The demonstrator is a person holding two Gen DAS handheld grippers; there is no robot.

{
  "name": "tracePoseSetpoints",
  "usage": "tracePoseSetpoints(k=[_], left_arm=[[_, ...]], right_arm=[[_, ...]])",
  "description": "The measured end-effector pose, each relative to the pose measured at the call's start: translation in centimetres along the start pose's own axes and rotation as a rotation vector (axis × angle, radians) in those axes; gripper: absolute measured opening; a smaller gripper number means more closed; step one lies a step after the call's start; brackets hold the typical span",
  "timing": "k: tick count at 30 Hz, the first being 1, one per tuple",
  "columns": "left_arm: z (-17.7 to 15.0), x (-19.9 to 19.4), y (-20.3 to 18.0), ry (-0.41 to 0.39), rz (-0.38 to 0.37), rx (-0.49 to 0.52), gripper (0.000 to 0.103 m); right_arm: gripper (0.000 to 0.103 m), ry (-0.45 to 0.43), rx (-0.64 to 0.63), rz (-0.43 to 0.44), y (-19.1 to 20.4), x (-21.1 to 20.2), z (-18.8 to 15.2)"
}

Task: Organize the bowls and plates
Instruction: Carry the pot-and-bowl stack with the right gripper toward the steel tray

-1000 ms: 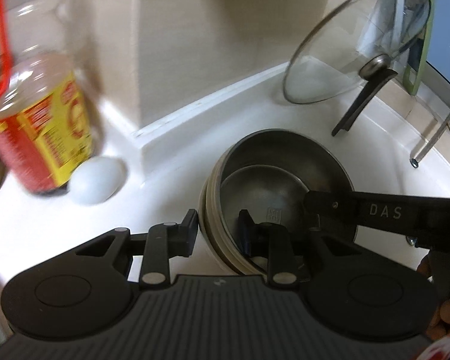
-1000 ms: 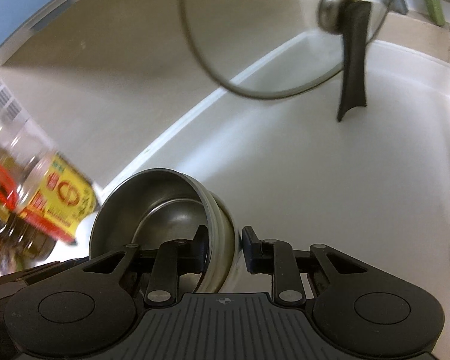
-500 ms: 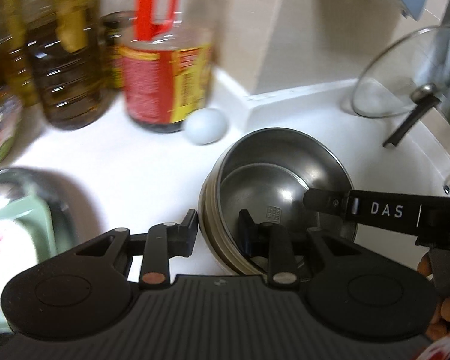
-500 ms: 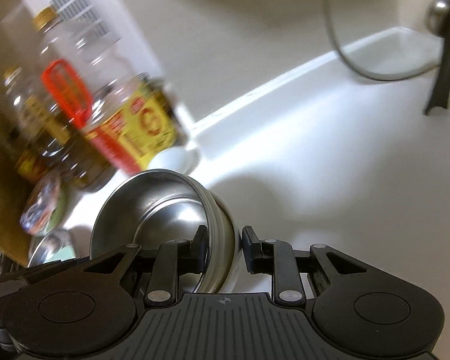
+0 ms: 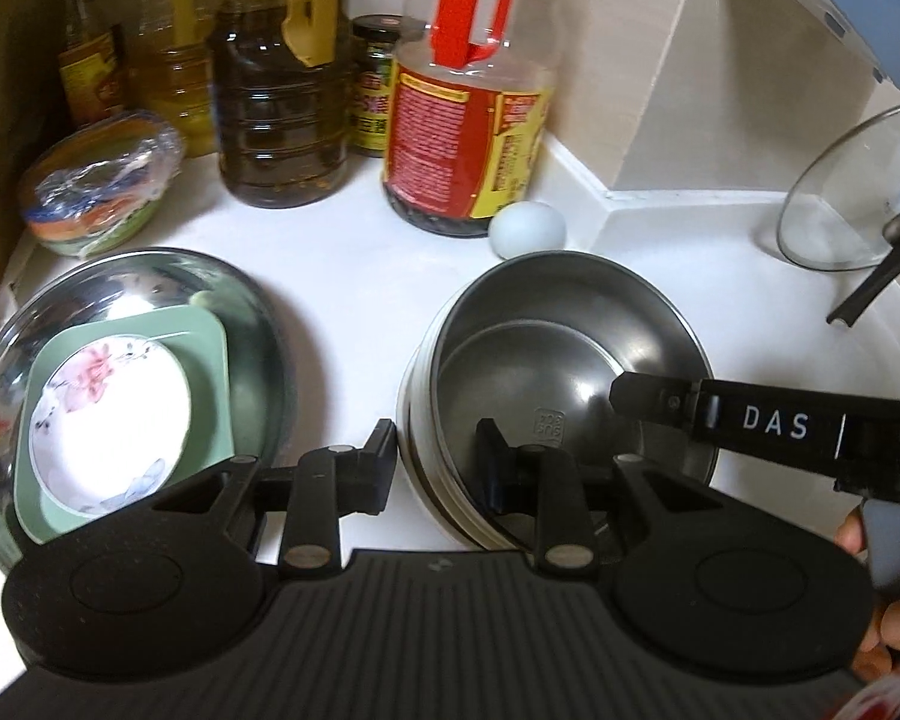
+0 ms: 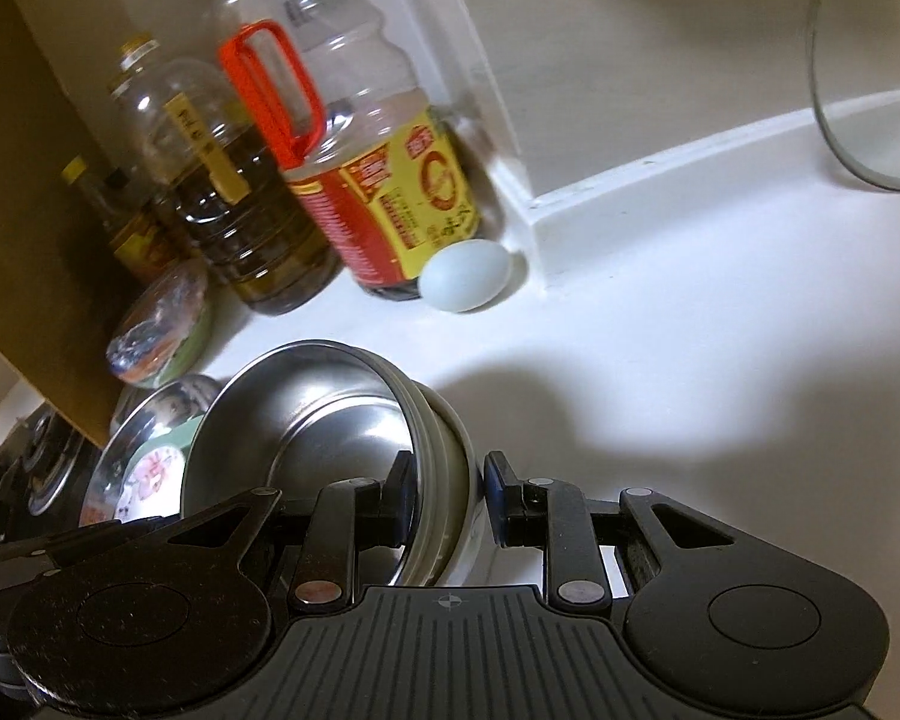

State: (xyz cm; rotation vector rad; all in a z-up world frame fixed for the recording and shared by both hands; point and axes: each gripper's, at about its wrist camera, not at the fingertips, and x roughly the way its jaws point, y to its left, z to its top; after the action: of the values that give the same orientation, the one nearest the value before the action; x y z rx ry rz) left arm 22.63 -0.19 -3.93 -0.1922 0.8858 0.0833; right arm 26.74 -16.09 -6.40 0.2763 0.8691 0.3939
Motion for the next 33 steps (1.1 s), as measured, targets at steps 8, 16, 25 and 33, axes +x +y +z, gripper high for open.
tracePoseSetpoints(k=[8,16,25,33], left_arm=[[-0.4,-0.4,0.0,-0.026,0.036,-0.021,0.023],[-0.4,-0.2,0.2,-0.039,0.055,-0.018,0.026],[-0.2,0.0,1.0,-0.045,0.006,0.014,0.028],[-0.2,0.0,0.8,-0.046,-0.026,0.062,0.021]], right_arm=[[0.025,-0.001,-0.016,-0.01,0.7,-0.1,-0.4],[0.025,-0.012,0.02,-0.093,1.5,-0.3,-1.0],[0.023,-0.056,0.15,-0.109,1.2,-0.4,-1.6],[0.022,-0.073,0.147,-0.131,1.6,-0.4,-1.9]])
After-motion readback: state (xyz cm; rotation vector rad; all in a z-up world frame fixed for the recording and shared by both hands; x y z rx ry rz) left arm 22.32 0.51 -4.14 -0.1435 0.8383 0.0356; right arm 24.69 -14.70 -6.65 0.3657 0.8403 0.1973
